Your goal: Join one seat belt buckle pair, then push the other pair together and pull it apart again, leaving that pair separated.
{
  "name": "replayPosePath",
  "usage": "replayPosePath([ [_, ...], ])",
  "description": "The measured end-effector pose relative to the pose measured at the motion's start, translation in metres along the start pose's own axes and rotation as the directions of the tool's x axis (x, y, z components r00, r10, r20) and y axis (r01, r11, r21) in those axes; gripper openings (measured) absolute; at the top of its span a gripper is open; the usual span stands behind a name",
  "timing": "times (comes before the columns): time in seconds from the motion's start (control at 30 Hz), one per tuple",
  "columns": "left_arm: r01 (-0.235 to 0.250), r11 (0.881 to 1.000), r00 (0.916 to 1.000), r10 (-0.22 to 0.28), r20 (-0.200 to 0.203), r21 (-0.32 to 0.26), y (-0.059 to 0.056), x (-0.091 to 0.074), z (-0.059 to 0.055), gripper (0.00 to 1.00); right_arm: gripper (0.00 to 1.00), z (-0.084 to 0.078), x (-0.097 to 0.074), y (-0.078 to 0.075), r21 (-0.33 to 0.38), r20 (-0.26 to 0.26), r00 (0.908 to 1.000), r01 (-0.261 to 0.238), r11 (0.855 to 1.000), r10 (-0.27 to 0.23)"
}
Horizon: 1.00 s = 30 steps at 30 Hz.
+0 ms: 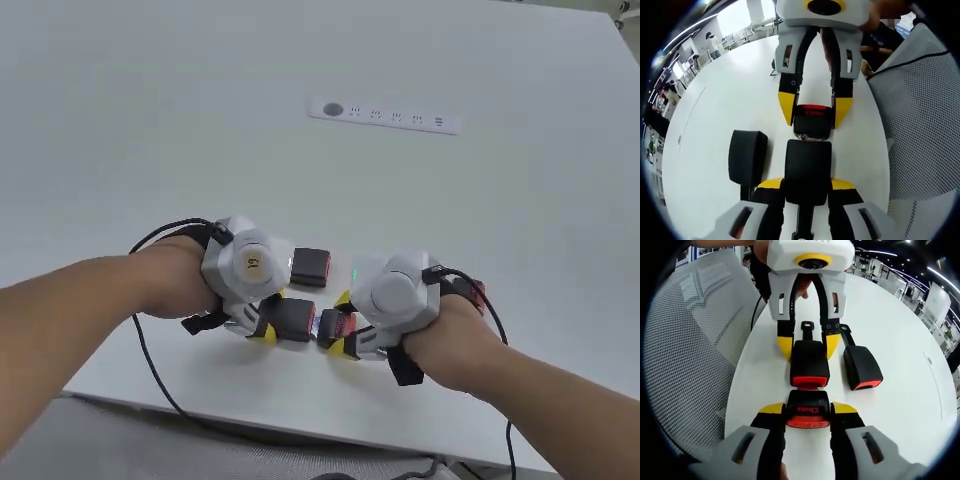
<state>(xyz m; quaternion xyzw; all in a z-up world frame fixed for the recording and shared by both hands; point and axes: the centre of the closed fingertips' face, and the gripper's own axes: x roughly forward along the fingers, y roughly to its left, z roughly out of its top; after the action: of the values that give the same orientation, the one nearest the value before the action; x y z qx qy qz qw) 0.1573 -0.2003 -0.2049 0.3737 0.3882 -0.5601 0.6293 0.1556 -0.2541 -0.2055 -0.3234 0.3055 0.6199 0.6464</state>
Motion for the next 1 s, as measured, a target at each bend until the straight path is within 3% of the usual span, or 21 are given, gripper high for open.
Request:
replayPosePath([
  [0.37,-0.040,0.999,0.9992,0.040,0.007,-0.015,0.004,-0.002,-0.003,0.39,0.36,0.007,-0.008,0.002,0.018,0.019,0.9995,0.024,1.000,-0.024],
  [0.57,-0.048,0.999,0.9987,0.048,0.020,-0.004,0.001,-0.015,0.005,0.43,0.33,0.012,-0.020,0.005,0.020,0.038,0.9991,0.021,1.000,-0.021],
  [0.67,-0.065,0.998,0.9978,0.065,0.016,0.003,0.006,-0.019,0.002,0.44,0.34,0.014,-0.026,0.006,-0.003,0.037,0.9990,0.027,1.000,-0.027],
  [0.77,-0.083,0.996,0.9959,0.083,0.035,-0.012,0.012,-0.028,0.009,0.45,0.33,0.015,-0.034,0.004,-0.008,0.041,0.9986,0.034,0.999,-0.033],
  [1.0,-0.113,0.993,0.9907,0.115,0.073,-0.031,0.031,-0.031,0.016,0.47,0.32,0.000,-0.046,-0.008,0.001,0.029,0.9974,0.066,0.998,-0.066],
])
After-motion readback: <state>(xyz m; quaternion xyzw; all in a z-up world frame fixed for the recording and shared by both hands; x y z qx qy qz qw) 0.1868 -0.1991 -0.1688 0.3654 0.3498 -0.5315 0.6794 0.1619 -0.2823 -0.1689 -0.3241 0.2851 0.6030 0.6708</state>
